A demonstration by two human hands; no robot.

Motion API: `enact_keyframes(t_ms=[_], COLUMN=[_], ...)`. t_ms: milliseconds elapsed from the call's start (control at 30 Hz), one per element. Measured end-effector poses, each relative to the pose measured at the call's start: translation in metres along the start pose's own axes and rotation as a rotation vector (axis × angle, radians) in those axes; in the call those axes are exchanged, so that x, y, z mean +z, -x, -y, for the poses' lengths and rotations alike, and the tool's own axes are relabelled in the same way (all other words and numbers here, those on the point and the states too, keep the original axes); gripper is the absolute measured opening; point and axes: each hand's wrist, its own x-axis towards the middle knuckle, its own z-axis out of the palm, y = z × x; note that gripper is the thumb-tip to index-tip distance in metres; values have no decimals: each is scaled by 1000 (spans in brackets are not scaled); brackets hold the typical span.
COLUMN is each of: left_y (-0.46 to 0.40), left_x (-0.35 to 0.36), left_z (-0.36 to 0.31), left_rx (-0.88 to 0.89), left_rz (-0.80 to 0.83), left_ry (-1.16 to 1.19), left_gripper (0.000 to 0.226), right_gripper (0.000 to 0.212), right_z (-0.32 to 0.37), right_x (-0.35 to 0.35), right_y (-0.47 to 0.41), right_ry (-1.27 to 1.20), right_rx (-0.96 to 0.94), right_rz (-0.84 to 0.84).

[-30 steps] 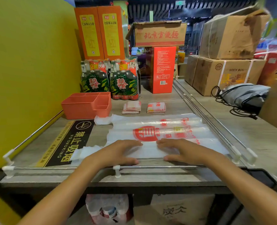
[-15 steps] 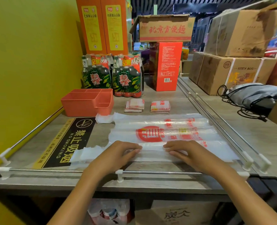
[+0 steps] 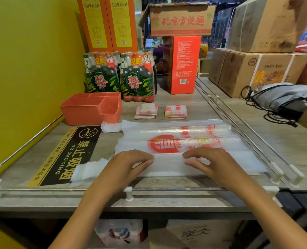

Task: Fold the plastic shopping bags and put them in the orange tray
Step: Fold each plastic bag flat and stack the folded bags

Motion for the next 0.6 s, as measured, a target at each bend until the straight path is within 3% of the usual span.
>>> enact_keyframes(t_ms=[267, 600], left_y=[0, -1], left_x=[0, 1], left_z=[-3, 3], left_rx=[-2, 13], left_rz=[8, -74], left_ry=[-11, -166], left_gripper=[39, 30], right_gripper=[45, 37], right_z=[5, 7], right_x=[-1, -4], right_y=[-1, 2], right_ry=[-5, -4], right_rx=[15, -15], right_rz=[6, -69])
